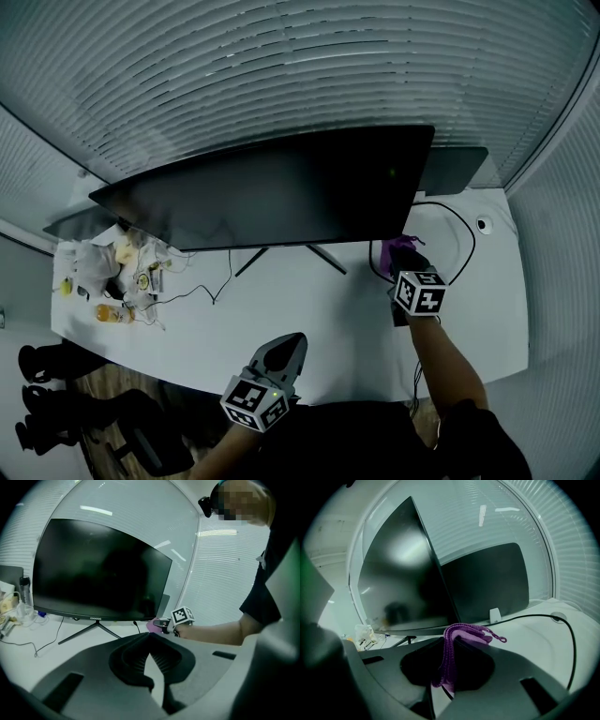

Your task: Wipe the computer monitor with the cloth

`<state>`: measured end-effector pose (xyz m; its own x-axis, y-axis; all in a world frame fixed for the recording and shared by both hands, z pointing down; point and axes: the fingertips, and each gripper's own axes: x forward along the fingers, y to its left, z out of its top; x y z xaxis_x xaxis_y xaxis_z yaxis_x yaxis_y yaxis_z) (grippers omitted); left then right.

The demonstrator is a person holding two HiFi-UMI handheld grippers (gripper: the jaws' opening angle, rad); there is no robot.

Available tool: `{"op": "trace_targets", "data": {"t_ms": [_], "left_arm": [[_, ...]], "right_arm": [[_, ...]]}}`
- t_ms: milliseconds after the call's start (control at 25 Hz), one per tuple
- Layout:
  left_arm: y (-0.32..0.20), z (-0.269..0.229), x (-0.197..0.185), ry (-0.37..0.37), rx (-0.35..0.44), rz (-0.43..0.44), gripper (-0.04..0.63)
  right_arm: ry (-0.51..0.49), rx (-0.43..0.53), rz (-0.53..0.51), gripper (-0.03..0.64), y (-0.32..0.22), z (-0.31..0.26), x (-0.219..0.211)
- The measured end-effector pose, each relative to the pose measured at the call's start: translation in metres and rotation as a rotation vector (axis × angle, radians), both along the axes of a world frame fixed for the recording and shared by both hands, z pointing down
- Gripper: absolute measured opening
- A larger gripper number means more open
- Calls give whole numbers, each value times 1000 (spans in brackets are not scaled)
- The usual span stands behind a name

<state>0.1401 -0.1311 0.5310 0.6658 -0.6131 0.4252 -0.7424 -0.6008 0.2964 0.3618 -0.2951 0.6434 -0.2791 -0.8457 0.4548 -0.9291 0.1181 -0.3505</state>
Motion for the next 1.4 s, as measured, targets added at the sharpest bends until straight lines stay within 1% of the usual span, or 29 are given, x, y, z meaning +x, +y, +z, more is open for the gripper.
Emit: {"op": "trace_targets", "data": {"t_ms": [200,360,560,1160,1400], "left_arm": [[-9,7,-5,13,3,32,5],[-13,5,-18,25,-1,45,5],[-18,1,-42,41,-1,22,5],[-13,18,-142,80,-26,-106,5],[-6,27,-181,90,-16,-151,5]], "right_arm": [[1,0,20,74,-4,6,-10],[10,-7,28,74,-4,2,-23],[31,-12,11,74,-8,-2,-47],[33,-25,-101,75,-28,4,-177],[31,-17,-147,74,-33,10,-232]]}}
